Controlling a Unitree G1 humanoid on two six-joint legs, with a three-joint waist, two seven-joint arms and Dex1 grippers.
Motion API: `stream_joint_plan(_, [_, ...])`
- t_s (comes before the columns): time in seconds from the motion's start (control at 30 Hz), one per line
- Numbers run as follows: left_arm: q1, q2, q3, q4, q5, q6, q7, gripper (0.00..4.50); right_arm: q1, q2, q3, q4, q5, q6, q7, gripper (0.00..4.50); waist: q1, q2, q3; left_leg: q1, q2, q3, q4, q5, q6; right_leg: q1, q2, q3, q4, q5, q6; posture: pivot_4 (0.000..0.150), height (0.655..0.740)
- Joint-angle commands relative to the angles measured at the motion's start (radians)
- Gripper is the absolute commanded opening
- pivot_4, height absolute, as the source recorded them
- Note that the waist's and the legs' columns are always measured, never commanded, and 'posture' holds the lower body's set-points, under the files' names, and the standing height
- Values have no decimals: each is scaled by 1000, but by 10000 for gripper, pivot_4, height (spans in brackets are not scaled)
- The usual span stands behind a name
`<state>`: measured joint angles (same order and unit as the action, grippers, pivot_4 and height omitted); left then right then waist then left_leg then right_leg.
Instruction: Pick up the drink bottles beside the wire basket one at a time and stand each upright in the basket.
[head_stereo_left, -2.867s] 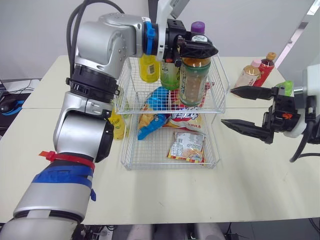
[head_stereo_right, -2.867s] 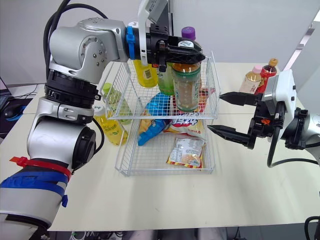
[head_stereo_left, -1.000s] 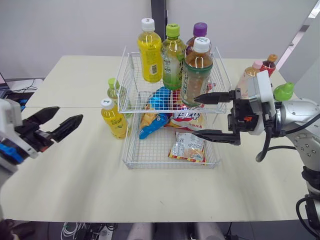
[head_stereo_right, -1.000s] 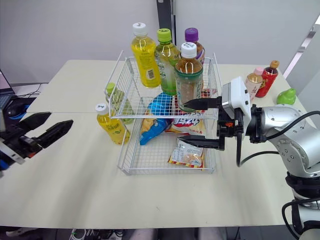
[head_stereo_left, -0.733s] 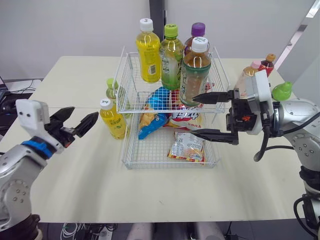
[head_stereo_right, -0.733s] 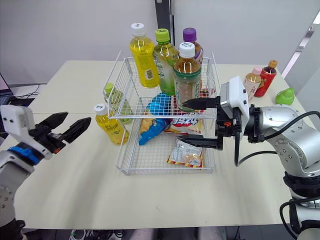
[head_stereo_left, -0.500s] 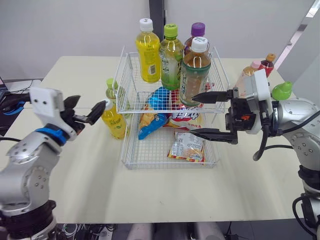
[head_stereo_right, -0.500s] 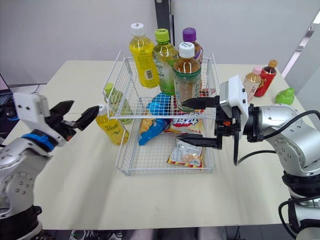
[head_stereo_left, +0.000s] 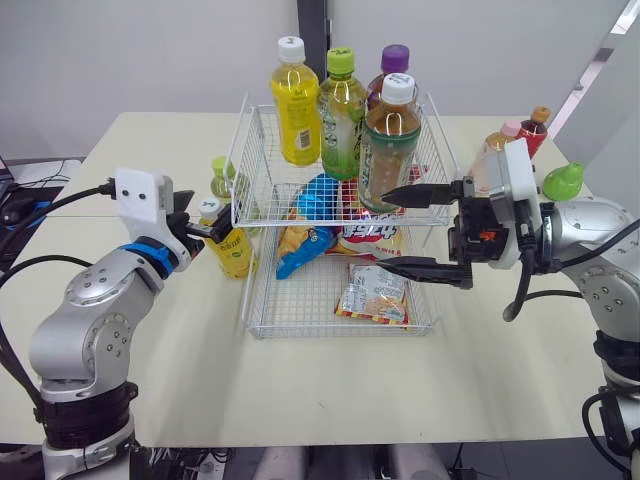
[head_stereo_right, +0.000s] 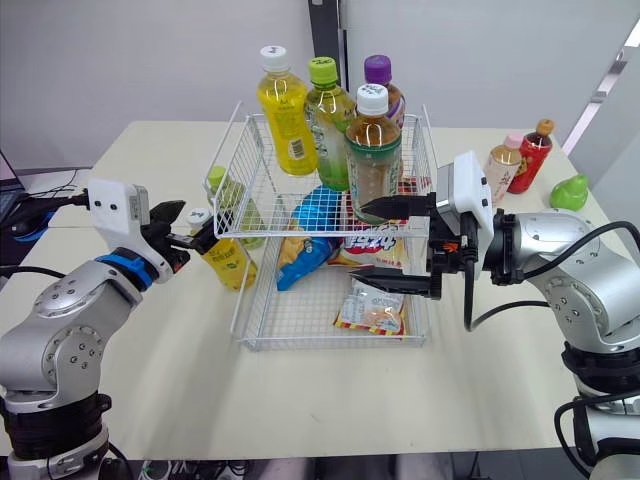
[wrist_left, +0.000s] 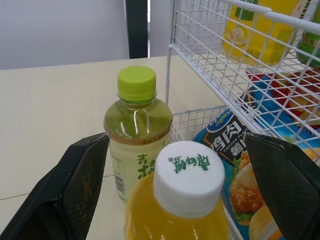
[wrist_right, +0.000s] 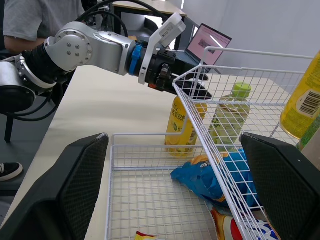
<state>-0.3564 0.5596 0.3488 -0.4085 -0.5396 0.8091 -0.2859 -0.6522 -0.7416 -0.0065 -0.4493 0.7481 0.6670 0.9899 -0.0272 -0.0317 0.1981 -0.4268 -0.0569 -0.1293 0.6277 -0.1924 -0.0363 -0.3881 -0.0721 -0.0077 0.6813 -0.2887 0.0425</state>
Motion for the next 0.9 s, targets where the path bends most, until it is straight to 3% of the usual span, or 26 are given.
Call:
stream_joint_plan(0.03, [-8,13,-15,2,21,-8,3,44747,-21,0,-18,-33,14,1,-11,45000,-1,0,0,0,0,0,0,0,0,0,0,0,0,0,0,1500,7400])
stream_joint_plan(0.17, [-18,8,-33,24,29,-6,3,39592,-22,0,-18,-37,16,5,-17,45000,0,0,0,0,0,0,0,0,0,0,0,0,0,0,0,1500,7400])
stream_joint_plan(0.47, [-44,0,-54,62,40,-33,-20,13760,-21,4,-20,-48,17,16,-32,45000,0,0,0,0,0,0,0,0,0,0,0,0,0,0,0,1500,7400])
stream_joint_plan(0.67, [-17,15,0,2,10,-13,-24,13744,-15,2,-24,-54,14,15,-43,45000,-1,0,0,0,0,0,0,0,0,0,0,0,0,0,0,1500,7400])
stream_joint_plan(0.9, [-32,184,140,-45,-101,67,-121,13743,-19,3,-18,-41,-4,3,-42,45000,-3,0,0,-1,1,-1,0,0,0,-1,1,-1,0,0,0,1500,7400])
